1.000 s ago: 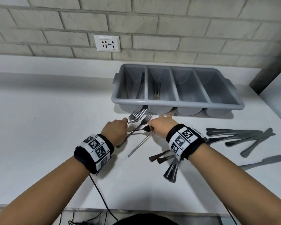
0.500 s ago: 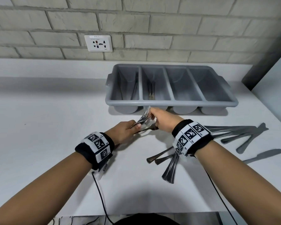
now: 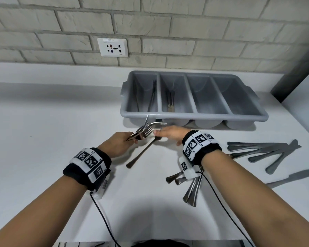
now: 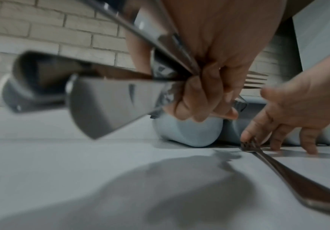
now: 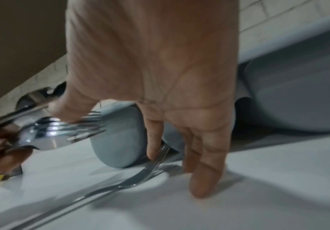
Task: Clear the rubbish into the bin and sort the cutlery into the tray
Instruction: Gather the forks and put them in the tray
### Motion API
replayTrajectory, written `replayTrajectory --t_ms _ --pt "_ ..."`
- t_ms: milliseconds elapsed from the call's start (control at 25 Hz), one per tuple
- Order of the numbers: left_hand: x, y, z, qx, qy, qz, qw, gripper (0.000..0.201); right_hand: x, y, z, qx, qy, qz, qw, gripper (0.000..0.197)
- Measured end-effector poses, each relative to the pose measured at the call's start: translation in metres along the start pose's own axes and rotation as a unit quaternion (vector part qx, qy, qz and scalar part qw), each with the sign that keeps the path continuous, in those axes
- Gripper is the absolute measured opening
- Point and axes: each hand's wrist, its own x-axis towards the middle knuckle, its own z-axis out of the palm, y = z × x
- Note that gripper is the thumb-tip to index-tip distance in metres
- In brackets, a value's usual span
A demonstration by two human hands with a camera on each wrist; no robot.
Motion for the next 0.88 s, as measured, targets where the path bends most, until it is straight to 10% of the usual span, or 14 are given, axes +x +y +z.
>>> replayTrajectory --t_ms 320,520,640,880 --pt "0.007 0.001 0.005 -0.120 0.012 0.031 0.992 0.024 0.012 -0.005 0.010 0.221 0.174 -0.029 0.959 0.013" --pt "0.017 0.019 0.016 -0.274 -0.016 0.021 0.961 0.020 -0.001 -0.017 0.010 0.291 0.300 -0.128 0.900 0.043" --pt "0.013 0.029 0.020 -0.430 -0.082 -0.020 0.899 0.021 -0.003 -0.023 0.001 0.280 0.365 -0.145 0.876 0.044" --pt "0.011 0.057 0.024 -0.459 -0.101 -0.030 0.882 0.025 -0.018 -0.026 -0.002 0.285 0.407 -0.105 0.861 0.020"
